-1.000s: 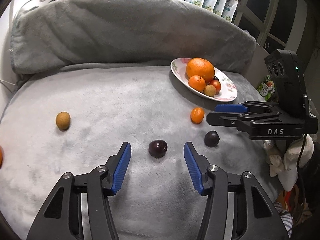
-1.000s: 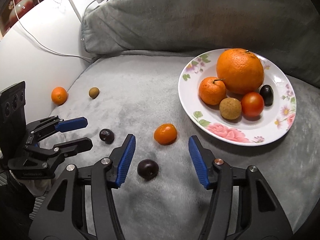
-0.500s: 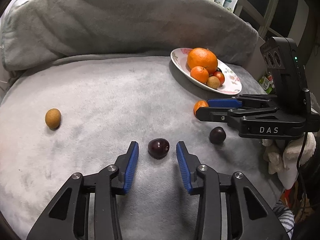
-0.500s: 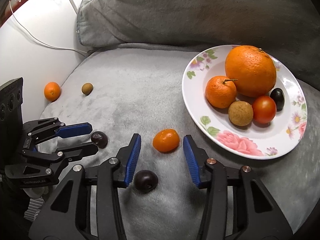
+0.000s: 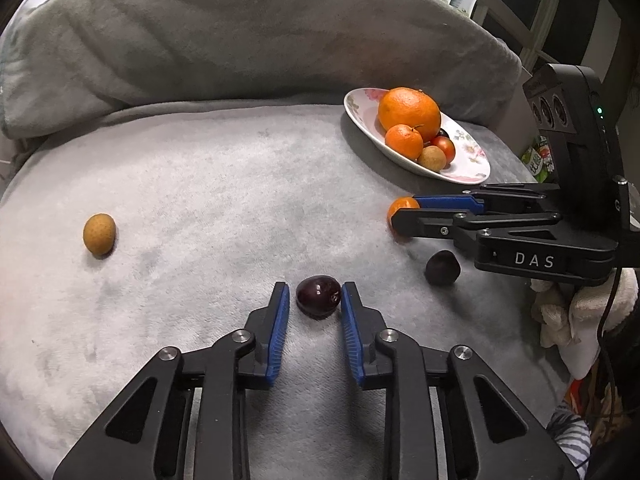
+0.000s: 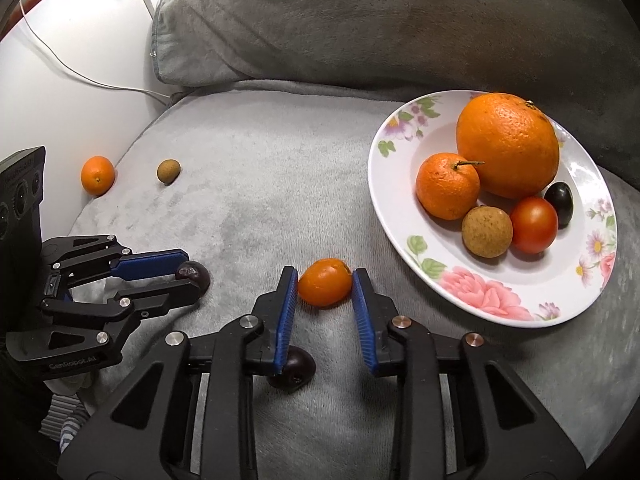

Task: Organize fruits
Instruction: 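Grasp the dark plum with the left tool while the right tool grasps the small orange, then carry the plum and small orange over the floral plate with both tools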

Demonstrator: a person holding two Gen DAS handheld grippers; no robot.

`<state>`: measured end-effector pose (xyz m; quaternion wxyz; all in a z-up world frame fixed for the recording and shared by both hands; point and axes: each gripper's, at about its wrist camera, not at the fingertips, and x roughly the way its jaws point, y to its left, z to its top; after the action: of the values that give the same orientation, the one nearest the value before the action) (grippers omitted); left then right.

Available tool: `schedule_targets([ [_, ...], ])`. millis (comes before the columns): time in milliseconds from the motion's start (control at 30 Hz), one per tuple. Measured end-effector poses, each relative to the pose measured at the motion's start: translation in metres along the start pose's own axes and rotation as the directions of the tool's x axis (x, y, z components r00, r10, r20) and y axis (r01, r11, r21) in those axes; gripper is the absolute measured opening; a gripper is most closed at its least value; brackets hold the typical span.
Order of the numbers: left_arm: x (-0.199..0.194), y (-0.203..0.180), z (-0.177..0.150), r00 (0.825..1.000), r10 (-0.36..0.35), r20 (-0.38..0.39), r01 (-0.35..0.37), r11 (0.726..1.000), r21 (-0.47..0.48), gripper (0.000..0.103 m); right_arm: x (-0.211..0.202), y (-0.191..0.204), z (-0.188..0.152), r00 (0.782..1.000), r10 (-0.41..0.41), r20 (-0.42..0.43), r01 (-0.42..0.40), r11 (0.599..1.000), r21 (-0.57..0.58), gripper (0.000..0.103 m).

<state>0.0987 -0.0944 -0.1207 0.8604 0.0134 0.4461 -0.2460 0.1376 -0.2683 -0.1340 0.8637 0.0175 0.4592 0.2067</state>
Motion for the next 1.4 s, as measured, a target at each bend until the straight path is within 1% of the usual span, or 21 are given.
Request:
schedule_targets([
  [33, 0.000, 0.000, 0.000, 1.000, -0.001, 0.001, 0.001, 1.000, 0.000, 0.021, 0.000, 0.000, 0.000, 1.000, 0.000, 0.001, 0.000, 1.000, -0.001, 0.029],
  [200, -0.001, -0.002, 0.000, 1.000, 0.011, 0.008, -0.011, 1.000, 0.011, 0.021, -0.002, 0.001, 0.000, 1.000, 0.002, 0.010, -0.002, 1.000, -0.012, 0.028],
  [400, -0.006, -0.003, 0.001, 1.000, 0.011, 0.022, -0.011, 1.000, 0.003, 0.021, -0.011, 0.001, 0.001, 0.999, 0.015, 0.041, -0.015, 1.000, -0.011, 0.028],
  [767, -0.016, -0.012, 0.011, 0.998, 0.005, 0.059, -0.005, 1.000, 0.004, 0.021, -0.048, -0.010, -0.004, 0.991, 0.018, 0.129, -0.019, 1.000, 0.008, 0.028],
  [1033, -0.017, -0.027, 0.029, 0.996, -0.015, 0.091, 0.014, 1.000, 0.019, 0.021, -0.078, -0.037, -0.010, 0.982, -0.020, 0.190, 0.009, 0.998, 0.059, 0.028],
  [1400, -0.007, -0.042, 0.057, 0.993, -0.027, 0.112, 0.020, 0.998, 0.057, 0.021, -0.095, -0.071, -0.014, 0.973, -0.072, 0.218, 0.048, 0.992, 0.115, 0.028],
])
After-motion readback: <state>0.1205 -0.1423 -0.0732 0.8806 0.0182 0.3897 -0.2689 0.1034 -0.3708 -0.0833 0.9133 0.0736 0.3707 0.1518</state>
